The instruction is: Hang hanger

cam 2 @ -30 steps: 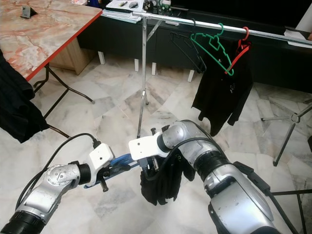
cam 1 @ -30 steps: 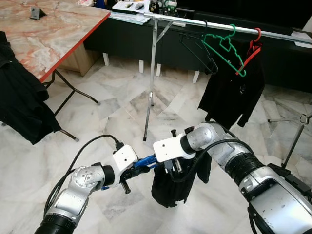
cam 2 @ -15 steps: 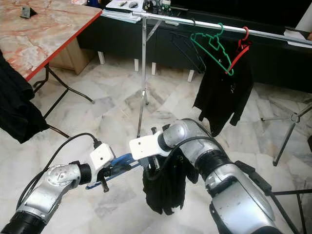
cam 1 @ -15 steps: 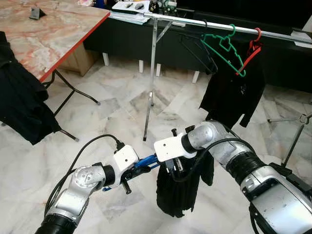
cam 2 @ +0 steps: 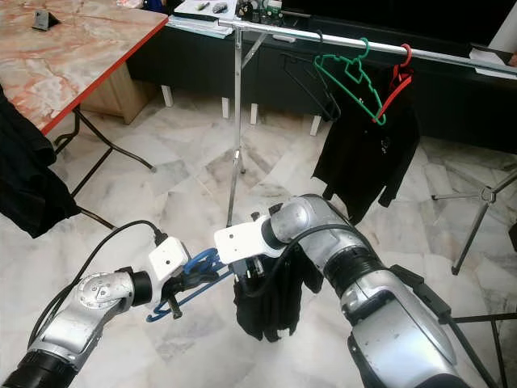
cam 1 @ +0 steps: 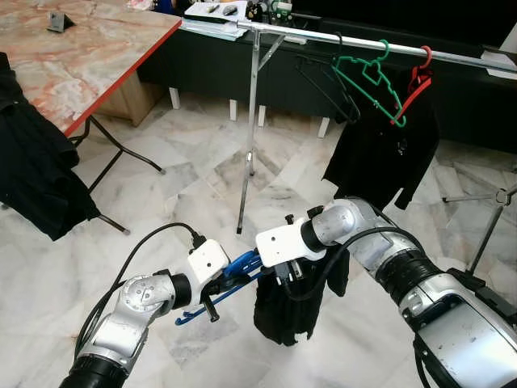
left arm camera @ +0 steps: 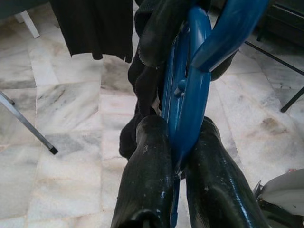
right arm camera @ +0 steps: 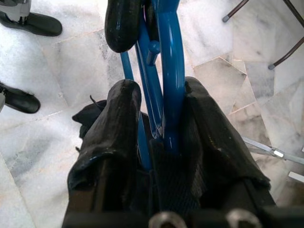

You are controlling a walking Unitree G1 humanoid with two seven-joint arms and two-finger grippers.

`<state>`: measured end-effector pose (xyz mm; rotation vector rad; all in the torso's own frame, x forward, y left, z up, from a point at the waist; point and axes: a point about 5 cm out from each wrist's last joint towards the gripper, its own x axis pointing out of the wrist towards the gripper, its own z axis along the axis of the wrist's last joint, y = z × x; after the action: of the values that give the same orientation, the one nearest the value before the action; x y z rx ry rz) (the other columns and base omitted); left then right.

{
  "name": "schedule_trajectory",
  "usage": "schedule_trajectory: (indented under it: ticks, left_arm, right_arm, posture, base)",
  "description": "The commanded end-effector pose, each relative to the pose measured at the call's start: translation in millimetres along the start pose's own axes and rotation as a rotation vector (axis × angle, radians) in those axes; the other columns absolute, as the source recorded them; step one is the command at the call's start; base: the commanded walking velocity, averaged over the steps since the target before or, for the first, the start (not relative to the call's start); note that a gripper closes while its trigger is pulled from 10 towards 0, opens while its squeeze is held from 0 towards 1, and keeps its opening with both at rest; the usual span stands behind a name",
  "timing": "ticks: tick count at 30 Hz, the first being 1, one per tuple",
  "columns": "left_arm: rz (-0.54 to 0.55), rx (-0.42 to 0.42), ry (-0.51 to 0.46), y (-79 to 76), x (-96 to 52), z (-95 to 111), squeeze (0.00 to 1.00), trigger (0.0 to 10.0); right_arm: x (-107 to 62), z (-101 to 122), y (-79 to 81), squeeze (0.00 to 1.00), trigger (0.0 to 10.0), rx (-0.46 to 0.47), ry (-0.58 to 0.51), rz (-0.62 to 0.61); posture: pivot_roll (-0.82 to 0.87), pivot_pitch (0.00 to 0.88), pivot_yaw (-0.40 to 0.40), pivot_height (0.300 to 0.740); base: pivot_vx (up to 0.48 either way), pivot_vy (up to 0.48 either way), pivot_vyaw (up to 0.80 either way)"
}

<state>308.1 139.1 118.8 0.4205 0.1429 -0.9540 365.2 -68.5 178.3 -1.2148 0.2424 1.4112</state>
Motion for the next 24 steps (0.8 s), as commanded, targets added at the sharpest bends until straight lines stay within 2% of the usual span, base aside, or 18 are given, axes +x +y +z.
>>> schedule_trajectory:
  ticks: [1,2,3,4,6,7,8,15,16,17,19,20,23,24]
  left_arm:
    - [0.044,-0.033,0.007,4.3,-3.7,-5.5,0.00,0.0]
    - [0.046,-0.033,0.006,4.5,-3.5,-5.4,0.00,0.0]
    - [0.046,-0.033,0.006,4.6,-3.5,-5.4,0.00,0.0]
    - [0.046,-0.033,0.006,4.6,-3.5,-5.4,0.00,0.0]
    - [0.047,-0.033,0.006,4.6,-3.5,-5.4,0.00,0.0]
    - [0.047,-0.032,0.007,4.6,-3.7,-5.8,0.00,0.0]
    - [0.046,-0.033,0.008,4.4,-3.9,-6.1,0.00,0.0]
    - [0.046,-0.034,0.012,3.6,-4.2,-7.5,0.00,0.0]
    - [0.046,-0.031,0.015,3.6,-4.2,-7.9,0.00,0.0]
    - [0.046,-0.029,0.018,3.6,-4.3,-8.2,0.00,0.0]
    - [0.046,-0.028,0.019,3.6,-4.5,-8.4,0.00,0.0]
    - [0.045,-0.026,0.020,3.7,-4.6,-8.4,0.00,0.0]
    - [0.045,-0.024,0.021,3.7,-4.7,-8.5,0.00,0.0]
    - [0.045,-0.023,0.021,3.5,-4.6,-8.6,0.00,0.0]
  right_arm:
    - [-10.5,13.0,-10.3,0.00,10.0,-0.063,-0.046,-0.010]
    - [-12.0,12.4,-9.7,0.10,10.0,-0.069,-0.047,0.003]
    - [-12.4,12.0,-9.6,0.94,10.0,-0.070,-0.046,0.005]
    - [-12.8,11.6,-9.6,1.00,10.0,-0.072,-0.044,0.006]
    - [-13.3,10.9,-9.8,1.00,10.0,-0.075,-0.039,0.006]
    - [-14.0,9.9,-9.9,0.78,10.0,-0.082,-0.030,0.006]
    - [-14.8,9.2,-10.1,0.00,10.0,-0.091,-0.022,0.008]
    - [-20.5,9.2,-12.7,0.00,10.0,-0.115,-0.013,0.018]
    - [-21.2,9.6,-12.4,0.11,10.0,-0.119,-0.016,0.030]
    - [-22.1,10.2,-12.1,1.00,10.0,-0.125,-0.021,0.044]
    - [-22.7,10.4,-12.5,1.00,10.0,-0.127,-0.022,0.049]
    - [-21.9,10.2,-13.1,0.92,10.0,-0.129,-0.011,0.050]
    - [-20.5,9.8,-13.8,0.92,10.0,-0.132,0.003,0.048]
    - [-18.2,9.3,-12.9,0.00,10.0,-0.144,0.016,0.054]
  posture:
    - [-0.03,0.202,-0.112,0.740]
    - [-0.03,0.201,-0.113,0.740]
    - [-0.03,0.201,-0.113,0.740]
    - [-0.03,0.201,-0.114,0.740]
    - [-0.03,0.201,-0.114,0.740]
    - [-0.03,0.201,-0.114,0.740]
    - [-0.03,0.201,-0.114,0.740]
    - [-0.03,0.198,-0.117,0.740]
    - [-0.03,0.197,-0.117,0.740]
    - [-0.03,0.197,-0.117,0.740]
    - [-0.03,0.197,-0.117,0.740]
    - [-0.03,0.197,-0.117,0.740]
    - [-0.03,0.197,-0.117,0.740]
    - [-0.03,0.195,-0.121,0.740]
  base:
    - [0.000,0.000,0.00]
    - [0.000,0.000,0.00]
    - [0.000,0.000,0.00]
    - [0.000,0.000,0.00]
    - [0.000,0.000,0.00]
    - [0.000,0.000,0.00]
    - [0.000,0.000,0.00]
    - [0.000,0.000,0.00]
    - [0.000,0.000,0.00]
    - [0.000,0.000,0.00]
    - [0.000,0.000,0.00]
    - [0.000,0.000,0.00]
    - [0.000,0.000,0.00]
    - [0.000,0.000,0.00]
